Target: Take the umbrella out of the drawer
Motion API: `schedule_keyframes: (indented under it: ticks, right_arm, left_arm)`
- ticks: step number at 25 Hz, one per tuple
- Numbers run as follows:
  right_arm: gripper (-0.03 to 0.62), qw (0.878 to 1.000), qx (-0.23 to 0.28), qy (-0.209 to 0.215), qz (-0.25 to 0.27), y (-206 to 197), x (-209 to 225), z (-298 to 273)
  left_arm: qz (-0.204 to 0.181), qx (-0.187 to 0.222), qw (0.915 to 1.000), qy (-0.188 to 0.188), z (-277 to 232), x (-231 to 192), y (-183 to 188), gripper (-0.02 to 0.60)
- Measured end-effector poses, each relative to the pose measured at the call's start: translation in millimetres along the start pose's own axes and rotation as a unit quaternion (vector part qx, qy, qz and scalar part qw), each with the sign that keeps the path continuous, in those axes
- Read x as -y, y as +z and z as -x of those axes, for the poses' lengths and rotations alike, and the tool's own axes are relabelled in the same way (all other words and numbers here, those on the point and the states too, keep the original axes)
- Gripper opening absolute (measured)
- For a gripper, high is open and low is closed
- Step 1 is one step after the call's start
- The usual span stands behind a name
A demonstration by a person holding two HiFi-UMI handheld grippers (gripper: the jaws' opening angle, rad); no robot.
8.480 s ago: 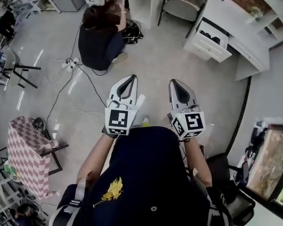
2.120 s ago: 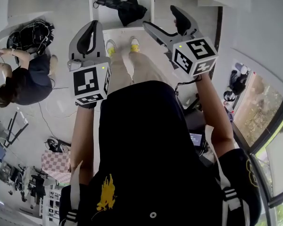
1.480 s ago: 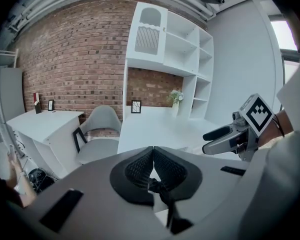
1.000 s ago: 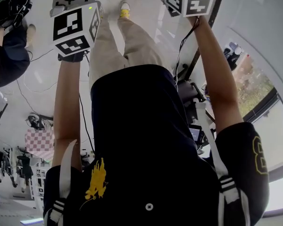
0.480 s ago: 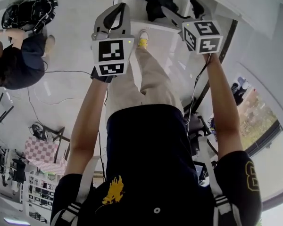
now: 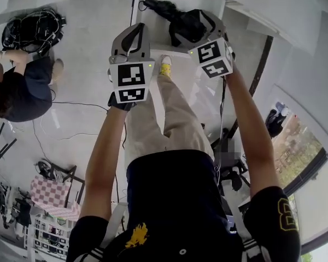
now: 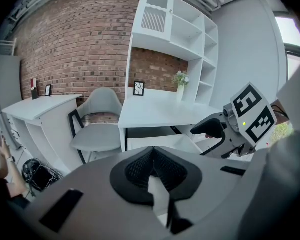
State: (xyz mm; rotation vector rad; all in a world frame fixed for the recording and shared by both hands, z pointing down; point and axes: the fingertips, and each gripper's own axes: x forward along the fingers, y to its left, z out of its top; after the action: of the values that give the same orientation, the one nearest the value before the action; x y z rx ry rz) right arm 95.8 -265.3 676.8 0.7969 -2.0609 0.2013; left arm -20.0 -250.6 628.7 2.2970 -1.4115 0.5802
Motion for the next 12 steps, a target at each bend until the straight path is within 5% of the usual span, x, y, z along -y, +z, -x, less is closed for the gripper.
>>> schedule_keyframes:
  ticks: [12]
  right_arm:
    - [0.446,0.998,-0.063,-0.006,0.004,-49.5,8.6,-81.1]
  left_arm:
    - [0.024,-0.019,0.9994,0.015,-31.5,-11.2,-37.0,0.02]
